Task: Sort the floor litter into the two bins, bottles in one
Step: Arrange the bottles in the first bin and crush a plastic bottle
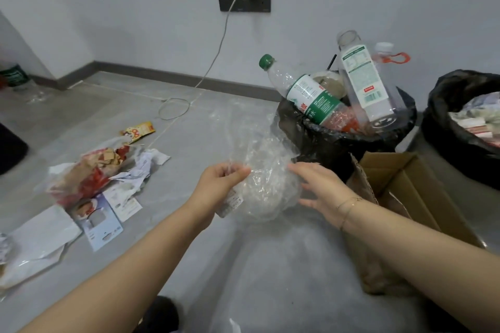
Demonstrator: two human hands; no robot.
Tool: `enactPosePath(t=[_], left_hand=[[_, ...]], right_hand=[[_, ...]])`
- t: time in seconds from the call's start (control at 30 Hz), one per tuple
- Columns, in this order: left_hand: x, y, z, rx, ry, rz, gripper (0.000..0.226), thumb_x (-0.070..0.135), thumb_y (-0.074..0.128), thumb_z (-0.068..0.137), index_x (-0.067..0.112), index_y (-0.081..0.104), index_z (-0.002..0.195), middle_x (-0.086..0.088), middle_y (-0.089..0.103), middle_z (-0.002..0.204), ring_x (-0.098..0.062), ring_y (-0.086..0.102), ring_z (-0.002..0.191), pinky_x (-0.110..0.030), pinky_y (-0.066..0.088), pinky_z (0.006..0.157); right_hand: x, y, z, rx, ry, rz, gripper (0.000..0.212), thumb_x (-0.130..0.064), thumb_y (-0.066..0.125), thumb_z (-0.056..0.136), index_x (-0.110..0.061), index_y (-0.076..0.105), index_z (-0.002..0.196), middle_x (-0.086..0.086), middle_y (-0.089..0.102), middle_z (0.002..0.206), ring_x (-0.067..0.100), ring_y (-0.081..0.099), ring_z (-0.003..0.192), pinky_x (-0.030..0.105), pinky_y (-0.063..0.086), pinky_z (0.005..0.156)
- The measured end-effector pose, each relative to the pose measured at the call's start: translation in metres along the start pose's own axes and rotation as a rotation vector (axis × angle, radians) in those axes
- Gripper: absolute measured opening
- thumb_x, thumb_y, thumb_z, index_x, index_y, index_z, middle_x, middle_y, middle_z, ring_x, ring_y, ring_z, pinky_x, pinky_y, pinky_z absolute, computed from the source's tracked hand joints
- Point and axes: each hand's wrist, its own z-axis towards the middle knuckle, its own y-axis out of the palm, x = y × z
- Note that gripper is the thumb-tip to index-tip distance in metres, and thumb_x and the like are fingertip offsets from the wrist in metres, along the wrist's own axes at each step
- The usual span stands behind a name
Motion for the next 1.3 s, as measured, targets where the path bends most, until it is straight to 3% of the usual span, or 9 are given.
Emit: enactPosePath(t=[0.27, 0.5, 0.57, 0.67, 0.77, 0.97, 1.07, 1.2, 1.3], left_hand=[[0.037, 0.020, -0.024, -0.120, 0.063, -0.171, 0.021, 0.018, 0.054, 0.097, -0.001, 0.062, 0.102, -0.017, 0.071, 0.100, -0.031, 0.071, 0.091, -0.032, 0.057, 0.073], [0.035, 0.022, -0.024, -0.088, -0.107, -0.368, 0.016, 0.016, 0.056, 0.095, 0.002, 0.060, 0.101, -0.006, 0.071, 0.079, -0.023, 0.072, 0.075, -0.029, 0.057, 0.055], [0.028, 0.018, -0.021, 0.094, -0.103, -0.280, 0.038, 0.019, 0.064, 0.091, 0.000, 0.051, 0.121, -0.006, 0.070, 0.090, -0.016, 0.069, 0.072, -0.029, 0.055, 0.063], [0.022, 0.008, -0.023, 0.395, 0.316, 0.138, 0.070, 0.035, 0.069, 0.085, 0.021, 0.030, 0.141, 0.002, 0.046, 0.139, -0.008, 0.050, 0.119, -0.025, 0.039, 0.099], [0.034, 0.008, -0.033, 0.230, 0.867, 0.716, 0.075, 0.059, 0.062, 0.081, 0.028, 0.033, 0.143, 0.016, 0.036, 0.144, -0.004, 0.030, 0.135, -0.027, 0.021, 0.113], [0.019, 0.025, -0.027, -0.029, 0.661, 1.258, 0.073, 0.069, 0.057, 0.077, 0.037, 0.038, 0.139, 0.013, 0.043, 0.145, -0.009, 0.035, 0.136, -0.034, 0.016, 0.114], [0.016, 0.019, -0.030, 0.038, 0.600, 1.108, 0.029, 0.050, 0.061, 0.086, 0.027, 0.060, 0.104, 0.005, 0.066, 0.092, -0.021, 0.060, 0.092, -0.031, 0.037, 0.071], [0.023, 0.012, -0.030, -0.032, 0.509, 1.094, 0.026, 0.043, 0.060, 0.089, 0.017, 0.060, 0.085, -0.002, 0.061, 0.070, -0.026, 0.057, 0.074, -0.039, 0.046, 0.064], [0.033, 0.011, -0.031, -0.128, 0.548, 1.198, 0.027, 0.044, 0.060, 0.089, 0.016, 0.062, 0.087, 0.001, 0.058, 0.069, -0.023, 0.055, 0.073, -0.034, 0.040, 0.062]], right_hand=[[-0.013, -0.013, -0.027, -0.189, -0.157, -0.029, 0.091, -0.051, 0.074, 0.062, -0.028, 0.037, 0.142, -0.008, 0.047, 0.137, 0.010, 0.050, 0.121, 0.031, 0.053, 0.074], [-0.008, -0.015, -0.019, 0.043, -0.245, -0.017, 0.017, -0.010, 0.074, 0.080, -0.002, 0.067, 0.093, 0.005, 0.062, 0.072, 0.015, 0.055, 0.065, 0.024, 0.048, 0.062], [-0.011, -0.015, -0.021, 0.084, -0.238, -0.006, 0.017, -0.008, 0.073, 0.081, 0.002, 0.067, 0.093, 0.009, 0.060, 0.072, 0.018, 0.054, 0.066, 0.031, 0.049, 0.069], [-0.013, -0.016, -0.021, 0.172, -0.244, -0.047, 0.021, -0.008, 0.072, 0.081, 0.006, 0.067, 0.096, 0.015, 0.061, 0.079, 0.023, 0.055, 0.071, 0.035, 0.052, 0.076], [-0.014, -0.018, -0.019, 0.200, -0.247, -0.054, 0.021, -0.008, 0.073, 0.080, 0.006, 0.066, 0.093, 0.010, 0.060, 0.070, 0.018, 0.053, 0.065, 0.028, 0.048, 0.068], [-0.023, -0.014, -0.025, 0.028, -0.150, 0.127, 0.005, -0.001, 0.069, 0.080, -0.002, 0.064, 0.079, 0.006, 0.056, 0.068, 0.015, 0.052, 0.064, 0.018, 0.051, 0.059], [-0.025, -0.014, -0.027, -0.046, -0.154, 0.184, 0.012, -0.004, 0.069, 0.082, -0.001, 0.064, 0.092, 0.009, 0.057, 0.079, 0.018, 0.057, 0.077, 0.023, 0.057, 0.065], [-0.032, -0.028, -0.027, 0.075, -0.582, -0.532, 0.053, -0.034, 0.076, 0.076, -0.024, 0.054, 0.124, -0.003, 0.048, 0.130, 0.011, 0.048, 0.119, 0.026, 0.042, 0.100], [-0.038, -0.036, -0.029, -0.170, -0.851, -1.059, 0.072, -0.053, 0.073, 0.071, -0.028, 0.050, 0.134, -0.009, 0.039, 0.146, 0.007, 0.032, 0.136, 0.030, 0.025, 0.114]])
